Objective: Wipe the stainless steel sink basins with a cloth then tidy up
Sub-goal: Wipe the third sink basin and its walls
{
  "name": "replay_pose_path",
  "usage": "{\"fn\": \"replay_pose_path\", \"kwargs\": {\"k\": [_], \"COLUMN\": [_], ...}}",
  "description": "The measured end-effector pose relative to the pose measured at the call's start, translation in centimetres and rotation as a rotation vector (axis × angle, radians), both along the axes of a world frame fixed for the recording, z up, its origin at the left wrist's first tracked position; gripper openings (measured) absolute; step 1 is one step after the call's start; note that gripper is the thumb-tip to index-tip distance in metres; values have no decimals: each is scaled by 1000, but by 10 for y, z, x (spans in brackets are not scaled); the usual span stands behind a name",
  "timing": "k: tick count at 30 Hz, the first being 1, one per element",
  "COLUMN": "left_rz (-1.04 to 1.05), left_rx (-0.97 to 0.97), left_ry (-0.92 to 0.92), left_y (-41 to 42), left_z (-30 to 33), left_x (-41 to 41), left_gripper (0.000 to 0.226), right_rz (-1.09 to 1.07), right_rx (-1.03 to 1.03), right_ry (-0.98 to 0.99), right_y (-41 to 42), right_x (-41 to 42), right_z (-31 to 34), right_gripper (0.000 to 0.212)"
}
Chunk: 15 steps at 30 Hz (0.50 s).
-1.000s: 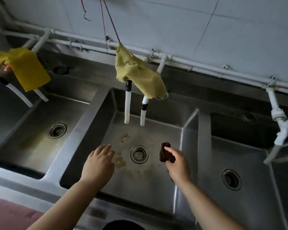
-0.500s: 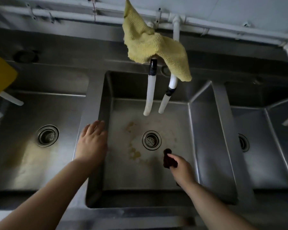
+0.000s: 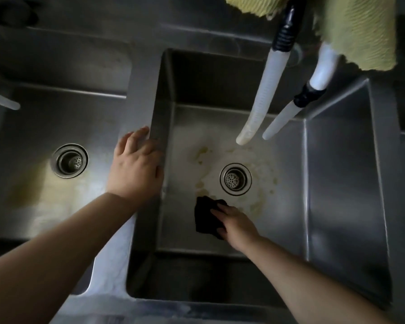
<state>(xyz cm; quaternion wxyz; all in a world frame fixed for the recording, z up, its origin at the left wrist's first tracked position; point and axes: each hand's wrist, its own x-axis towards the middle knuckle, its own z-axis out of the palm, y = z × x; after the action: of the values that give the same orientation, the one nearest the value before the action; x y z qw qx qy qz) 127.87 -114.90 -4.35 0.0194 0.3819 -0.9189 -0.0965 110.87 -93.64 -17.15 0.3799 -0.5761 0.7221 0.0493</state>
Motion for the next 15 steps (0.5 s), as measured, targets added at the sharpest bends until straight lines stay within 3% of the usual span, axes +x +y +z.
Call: {"fn": "replay_pose_path", "kwargs": {"k": [5, 15], "left_rz": [-6, -12], "left_rx": [-50, -87], "left_ry": [65, 59], "left_y": [-3, -9], "left_z": [-7, -19], "left_x": [-1, -1], "left_gripper": [17, 21], "right_rz": [261, 106], "right_rx": [131, 11], "right_ry": [-4, 226], "right_y": [0, -68], "right_x": [7, 2], "right_z": [-40, -89], "right_gripper": [60, 70]}}
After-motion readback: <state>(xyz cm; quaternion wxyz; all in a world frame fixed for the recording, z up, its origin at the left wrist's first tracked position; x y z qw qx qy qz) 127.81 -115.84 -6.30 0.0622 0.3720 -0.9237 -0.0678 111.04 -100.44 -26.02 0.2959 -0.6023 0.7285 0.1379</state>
